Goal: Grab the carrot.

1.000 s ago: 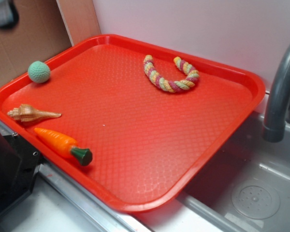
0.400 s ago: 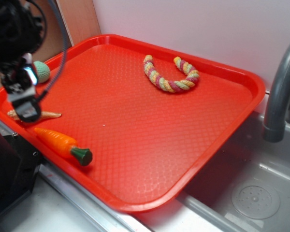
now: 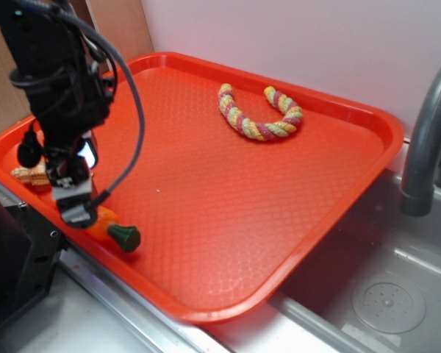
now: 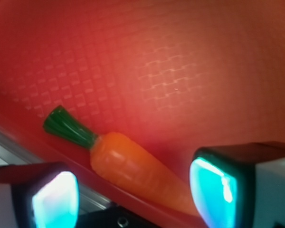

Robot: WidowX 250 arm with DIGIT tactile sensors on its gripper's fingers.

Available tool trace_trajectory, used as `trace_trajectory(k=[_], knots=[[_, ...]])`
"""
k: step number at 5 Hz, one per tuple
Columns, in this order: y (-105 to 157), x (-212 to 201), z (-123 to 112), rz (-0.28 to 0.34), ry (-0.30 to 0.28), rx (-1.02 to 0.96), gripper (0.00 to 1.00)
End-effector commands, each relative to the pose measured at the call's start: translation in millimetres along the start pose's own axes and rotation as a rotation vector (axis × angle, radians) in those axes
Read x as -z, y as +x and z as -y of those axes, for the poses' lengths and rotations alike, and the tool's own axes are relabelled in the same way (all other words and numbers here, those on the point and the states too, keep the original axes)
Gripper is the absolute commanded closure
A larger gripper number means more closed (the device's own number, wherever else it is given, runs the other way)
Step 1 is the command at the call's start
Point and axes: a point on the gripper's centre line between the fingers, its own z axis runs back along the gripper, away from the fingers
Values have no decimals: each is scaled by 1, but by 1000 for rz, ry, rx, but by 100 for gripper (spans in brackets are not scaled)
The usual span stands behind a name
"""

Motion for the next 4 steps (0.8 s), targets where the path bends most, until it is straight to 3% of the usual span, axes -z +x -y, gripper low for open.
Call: trace_trajectory(k=[1,3,4], knots=[[-4,14,-2,-4,3,45,0],[-2,34,-15,-70,0,22,0],[1,43,-24,-113,27,-22,74]])
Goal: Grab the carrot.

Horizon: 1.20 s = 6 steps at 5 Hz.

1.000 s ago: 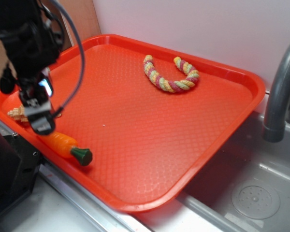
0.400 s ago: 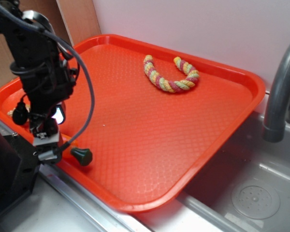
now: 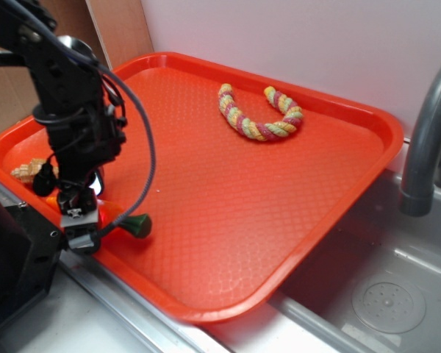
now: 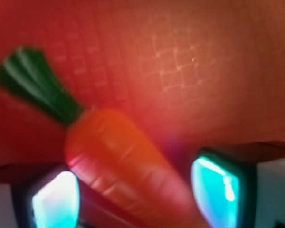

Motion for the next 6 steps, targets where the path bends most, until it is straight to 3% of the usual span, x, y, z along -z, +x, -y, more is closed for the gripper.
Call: trace_trajectory(k=[1,2,3,4,6], knots=[[2,5,-11,-17,43,-75,100],[-12,3,-6,-12,54,-117,100],[-17,-27,-12,-9,77,-283,100],[9,-78,-47,123,24,-526,100],[4,-181,-77,231,16,-822,100]])
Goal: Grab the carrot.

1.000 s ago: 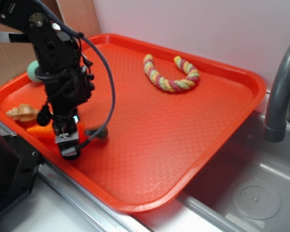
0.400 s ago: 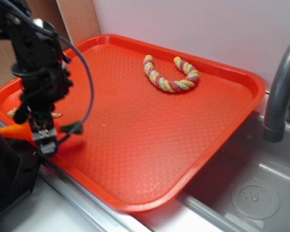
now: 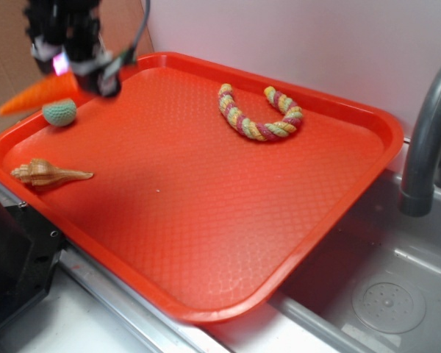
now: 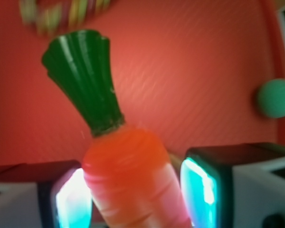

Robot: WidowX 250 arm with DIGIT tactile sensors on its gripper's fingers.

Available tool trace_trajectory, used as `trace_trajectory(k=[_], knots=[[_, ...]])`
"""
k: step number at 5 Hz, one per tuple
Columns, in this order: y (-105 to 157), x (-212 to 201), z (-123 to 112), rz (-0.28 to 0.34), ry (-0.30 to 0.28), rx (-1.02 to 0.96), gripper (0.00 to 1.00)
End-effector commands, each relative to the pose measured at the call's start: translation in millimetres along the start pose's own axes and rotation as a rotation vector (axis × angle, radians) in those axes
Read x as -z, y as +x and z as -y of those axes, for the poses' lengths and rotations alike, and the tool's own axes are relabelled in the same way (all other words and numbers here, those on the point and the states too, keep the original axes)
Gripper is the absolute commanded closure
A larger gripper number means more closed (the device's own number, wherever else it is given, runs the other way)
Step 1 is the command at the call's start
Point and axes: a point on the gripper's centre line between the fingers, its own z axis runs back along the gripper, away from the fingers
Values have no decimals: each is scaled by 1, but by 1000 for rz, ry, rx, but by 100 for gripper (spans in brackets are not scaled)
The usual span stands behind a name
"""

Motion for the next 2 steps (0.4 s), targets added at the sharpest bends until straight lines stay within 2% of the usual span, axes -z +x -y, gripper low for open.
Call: trace_trajectory(k=[1,2], knots=[[14,-100,-16,100,-11,-190,100],[19,-100,-14,84,8,-214,100]])
